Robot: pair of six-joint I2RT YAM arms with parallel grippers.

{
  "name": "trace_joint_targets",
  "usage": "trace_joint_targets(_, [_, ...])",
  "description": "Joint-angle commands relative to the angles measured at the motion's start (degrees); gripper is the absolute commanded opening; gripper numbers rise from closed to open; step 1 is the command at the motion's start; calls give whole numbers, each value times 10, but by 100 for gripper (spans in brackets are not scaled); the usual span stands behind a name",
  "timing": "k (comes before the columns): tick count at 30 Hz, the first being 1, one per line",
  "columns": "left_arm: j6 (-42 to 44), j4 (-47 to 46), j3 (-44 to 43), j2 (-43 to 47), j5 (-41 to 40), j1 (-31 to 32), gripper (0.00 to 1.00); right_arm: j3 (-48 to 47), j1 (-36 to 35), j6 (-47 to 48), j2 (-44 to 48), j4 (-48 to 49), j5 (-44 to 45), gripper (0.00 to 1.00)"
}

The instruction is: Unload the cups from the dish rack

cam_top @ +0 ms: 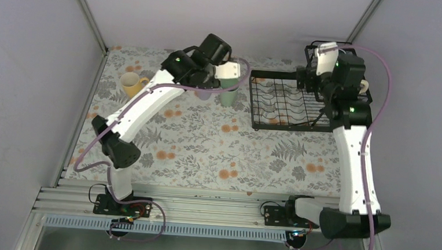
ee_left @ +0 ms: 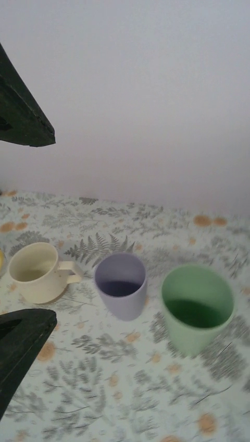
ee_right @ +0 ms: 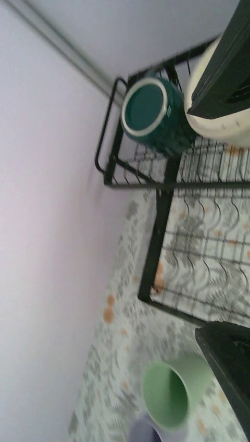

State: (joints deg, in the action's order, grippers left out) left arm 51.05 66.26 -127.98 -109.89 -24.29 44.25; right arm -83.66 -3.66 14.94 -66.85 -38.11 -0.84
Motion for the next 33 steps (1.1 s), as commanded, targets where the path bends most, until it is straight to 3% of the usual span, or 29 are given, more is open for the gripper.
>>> trace_joint_targets(1, [-128, -141, 51, 60, 27, -32, 78, -83, 5, -13, -84, -37, 130, 100])
trace_joint_targets(6, [-248, -328, 233, 189, 43, -84, 86, -203, 39, -37, -171, -85, 194, 100])
trace_joint_targets(9, [-272, -446, 363, 253, 31, -104, 91, -266, 63, -48, -215, -120, 205, 100])
trace_joint_targets(12, [-278, -505, 436, 280, 28, -118, 95, -267, 87, -41, -236, -114, 220, 100])
trace_joint_targets(17, [-279, -507, 480, 281, 64, -137, 97, -213, 126, -5, -225, -84, 230, 100])
trace_joint_targets(26, [-256, -503, 501, 269, 106, -145, 97, -153, 256, 91, -169, -99, 72, 96])
trace_joint_targets(33, [-267, -508, 510, 258, 127, -145, 97, -191, 318, 187, -203, -164, -12, 90])
